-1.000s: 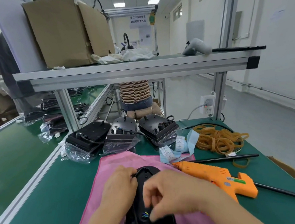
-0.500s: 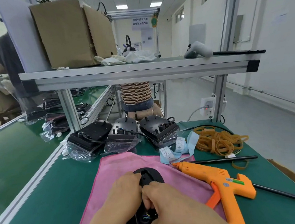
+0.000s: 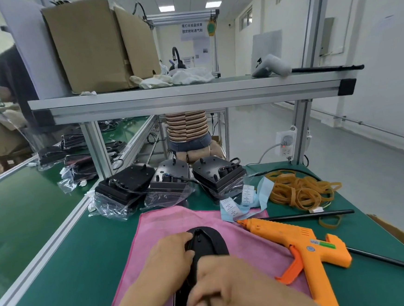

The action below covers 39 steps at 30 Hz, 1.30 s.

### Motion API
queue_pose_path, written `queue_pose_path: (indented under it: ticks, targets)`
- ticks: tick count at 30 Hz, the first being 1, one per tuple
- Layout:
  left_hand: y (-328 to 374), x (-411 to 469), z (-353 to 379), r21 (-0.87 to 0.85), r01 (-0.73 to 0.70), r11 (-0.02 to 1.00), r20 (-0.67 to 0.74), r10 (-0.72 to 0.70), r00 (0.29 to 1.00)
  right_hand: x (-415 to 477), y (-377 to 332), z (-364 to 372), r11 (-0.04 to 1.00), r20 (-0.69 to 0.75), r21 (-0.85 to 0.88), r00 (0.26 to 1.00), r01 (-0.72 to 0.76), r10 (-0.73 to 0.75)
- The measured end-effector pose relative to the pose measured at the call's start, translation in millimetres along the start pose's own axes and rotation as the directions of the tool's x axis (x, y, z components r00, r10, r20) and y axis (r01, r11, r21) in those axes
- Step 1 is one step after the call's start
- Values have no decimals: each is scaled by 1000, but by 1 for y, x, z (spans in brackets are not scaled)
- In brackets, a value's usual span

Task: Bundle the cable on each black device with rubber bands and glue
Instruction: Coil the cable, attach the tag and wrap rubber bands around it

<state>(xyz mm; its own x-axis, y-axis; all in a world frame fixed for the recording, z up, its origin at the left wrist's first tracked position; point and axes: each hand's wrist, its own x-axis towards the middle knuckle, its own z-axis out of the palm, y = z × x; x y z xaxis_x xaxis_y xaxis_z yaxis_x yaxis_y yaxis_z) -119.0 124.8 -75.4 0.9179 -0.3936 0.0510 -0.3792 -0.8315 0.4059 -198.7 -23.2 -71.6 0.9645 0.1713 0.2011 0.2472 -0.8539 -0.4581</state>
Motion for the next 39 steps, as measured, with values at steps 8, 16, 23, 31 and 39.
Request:
queue_pose_path:
  ticks: [8, 16, 23, 31, 39]
  targets:
    - [3, -3, 8, 51, 16, 999, -70, -12, 997, -27, 13, -49, 730, 328, 568, 918, -380, 222]
    - [-5, 0, 5, -119, 16, 993, -66, -24, 998, -30, -18, -33, 479, 388, 769, 905, -423, 176]
    - [-6, -1, 8, -147, 5, 989, -87, -18, 996, -42, -30, -28, 770, 399, 573, 916, -279, 36]
    - [-4, -7, 20, -43, -73, 996, -175, 65, 982, -29, 11, -52, 650, 487, 554, 836, -520, 253]
    - [19, -10, 14, -112, -503, 857, -32, 503, 864, -7, 30, -45, 653, 382, 521, 834, -550, 398]
